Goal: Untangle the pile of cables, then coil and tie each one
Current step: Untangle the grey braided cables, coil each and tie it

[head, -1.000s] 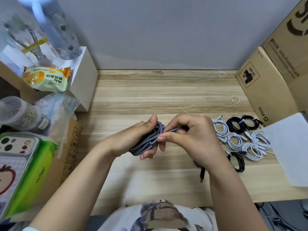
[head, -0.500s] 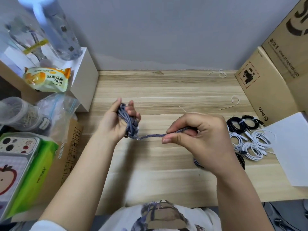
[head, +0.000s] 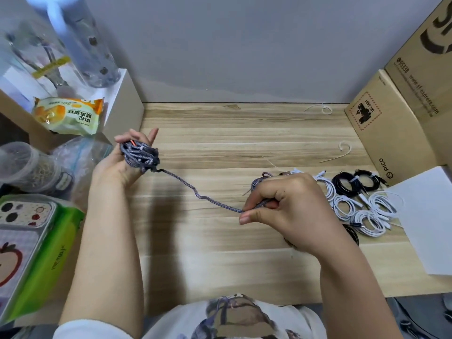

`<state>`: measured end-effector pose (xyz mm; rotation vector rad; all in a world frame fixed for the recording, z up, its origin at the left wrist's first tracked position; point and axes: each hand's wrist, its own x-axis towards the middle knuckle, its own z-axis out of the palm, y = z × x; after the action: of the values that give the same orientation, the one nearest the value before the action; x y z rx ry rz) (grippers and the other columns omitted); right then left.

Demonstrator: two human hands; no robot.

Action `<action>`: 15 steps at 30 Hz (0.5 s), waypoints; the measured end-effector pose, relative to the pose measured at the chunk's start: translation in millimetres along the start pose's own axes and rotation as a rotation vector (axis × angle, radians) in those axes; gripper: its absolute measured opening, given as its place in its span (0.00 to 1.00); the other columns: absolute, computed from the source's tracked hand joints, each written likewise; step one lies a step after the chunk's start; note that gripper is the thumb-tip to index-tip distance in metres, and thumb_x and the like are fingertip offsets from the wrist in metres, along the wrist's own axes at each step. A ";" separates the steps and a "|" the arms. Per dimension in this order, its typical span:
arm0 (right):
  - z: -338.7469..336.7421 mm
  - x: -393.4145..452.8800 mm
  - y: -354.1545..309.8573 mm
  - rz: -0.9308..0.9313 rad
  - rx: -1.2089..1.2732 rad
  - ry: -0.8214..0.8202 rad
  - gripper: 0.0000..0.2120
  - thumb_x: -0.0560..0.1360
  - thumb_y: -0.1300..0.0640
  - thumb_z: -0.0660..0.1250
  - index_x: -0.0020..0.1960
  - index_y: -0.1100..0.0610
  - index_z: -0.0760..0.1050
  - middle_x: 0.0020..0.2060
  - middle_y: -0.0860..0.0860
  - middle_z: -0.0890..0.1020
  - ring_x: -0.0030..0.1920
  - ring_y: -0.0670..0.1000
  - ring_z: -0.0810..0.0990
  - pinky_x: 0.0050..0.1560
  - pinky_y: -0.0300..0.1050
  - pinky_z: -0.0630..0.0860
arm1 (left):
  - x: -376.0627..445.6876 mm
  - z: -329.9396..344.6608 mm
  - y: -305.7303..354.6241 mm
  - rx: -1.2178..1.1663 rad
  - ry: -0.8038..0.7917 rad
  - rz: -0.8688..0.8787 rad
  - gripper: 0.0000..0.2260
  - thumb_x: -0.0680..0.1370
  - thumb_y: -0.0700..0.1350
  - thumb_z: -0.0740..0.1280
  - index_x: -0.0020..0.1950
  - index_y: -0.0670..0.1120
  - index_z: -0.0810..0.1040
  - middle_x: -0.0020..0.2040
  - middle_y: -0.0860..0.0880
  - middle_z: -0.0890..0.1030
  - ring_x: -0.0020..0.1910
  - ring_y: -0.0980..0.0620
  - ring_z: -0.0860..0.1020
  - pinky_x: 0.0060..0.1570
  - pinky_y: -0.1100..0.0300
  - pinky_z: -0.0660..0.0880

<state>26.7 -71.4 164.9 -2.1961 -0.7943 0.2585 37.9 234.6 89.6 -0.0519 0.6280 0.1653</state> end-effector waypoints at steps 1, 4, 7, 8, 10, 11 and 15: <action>-1.3 0.1 2.6 0.031 -0.037 -0.035 0.15 0.59 0.45 0.77 0.43 0.42 0.78 0.22 0.40 0.73 0.30 0.41 0.72 0.33 0.40 0.61 | -1.9 4.0 1.0 -0.017 -0.036 -0.003 0.35 0.62 0.20 0.64 0.68 0.25 0.57 0.27 0.42 0.79 0.31 0.47 0.78 0.45 0.52 0.78; -1.8 -0.7 2.1 0.017 -0.024 -0.108 0.15 0.57 0.43 0.75 0.43 0.40 0.78 0.21 0.40 0.72 0.30 0.41 0.73 0.33 0.40 0.61 | -6.2 2.8 -11.3 0.054 0.047 -0.020 0.20 0.73 0.28 0.64 0.60 0.19 0.63 0.35 0.50 0.77 0.31 0.52 0.74 0.36 0.54 0.75; -2.4 -0.1 -4.5 -0.047 0.014 -0.075 0.13 0.58 0.43 0.73 0.42 0.44 0.79 0.24 0.42 0.76 0.29 0.42 0.73 0.32 0.40 0.63 | -3.6 -4.8 -39.6 0.110 0.046 -0.015 0.23 0.82 0.44 0.58 0.58 0.20 0.65 0.31 0.52 0.73 0.32 0.59 0.72 0.39 0.60 0.73; -3.8 0.3 -4.8 -0.067 0.018 -0.033 0.13 0.59 0.43 0.73 0.42 0.45 0.79 0.26 0.44 0.78 0.28 0.42 0.72 0.31 0.41 0.64 | -5.5 -6.2 -52.3 0.163 0.022 -0.046 0.25 0.82 0.47 0.57 0.56 0.21 0.65 0.27 0.52 0.71 0.27 0.58 0.72 0.38 0.62 0.74; -6.2 0.6 -3.2 -0.084 0.019 0.058 0.13 0.59 0.43 0.73 0.41 0.46 0.79 0.25 0.45 0.78 0.27 0.44 0.71 0.29 0.41 0.65 | -9.3 -9.5 -72.7 0.365 -0.025 -0.127 0.27 0.81 0.51 0.55 0.54 0.23 0.67 0.25 0.51 0.70 0.22 0.57 0.71 0.34 0.63 0.77; -6.5 0.5 -1.9 -0.082 0.024 0.102 0.12 0.59 0.44 0.74 0.39 0.48 0.80 0.24 0.44 0.76 0.26 0.44 0.71 0.29 0.41 0.64 | -12.2 -10.9 -83.4 0.518 -0.034 -0.173 0.27 0.81 0.52 0.55 0.54 0.25 0.68 0.24 0.51 0.71 0.21 0.57 0.72 0.32 0.63 0.77; -3.6 2.3 -1.3 -0.076 0.102 0.212 0.10 0.60 0.48 0.76 0.39 0.49 0.80 0.28 0.44 0.79 0.29 0.44 0.75 0.31 0.41 0.70 | -36.8 -14.1 -121.4 1.112 -0.117 -0.317 0.19 0.80 0.50 0.56 0.46 0.34 0.75 0.26 0.45 0.76 0.22 0.52 0.76 0.25 0.63 0.77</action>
<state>29.4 -71.5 168.4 -2.0527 -0.7276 0.0263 21.0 108.4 99.6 0.9207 0.5178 -0.4973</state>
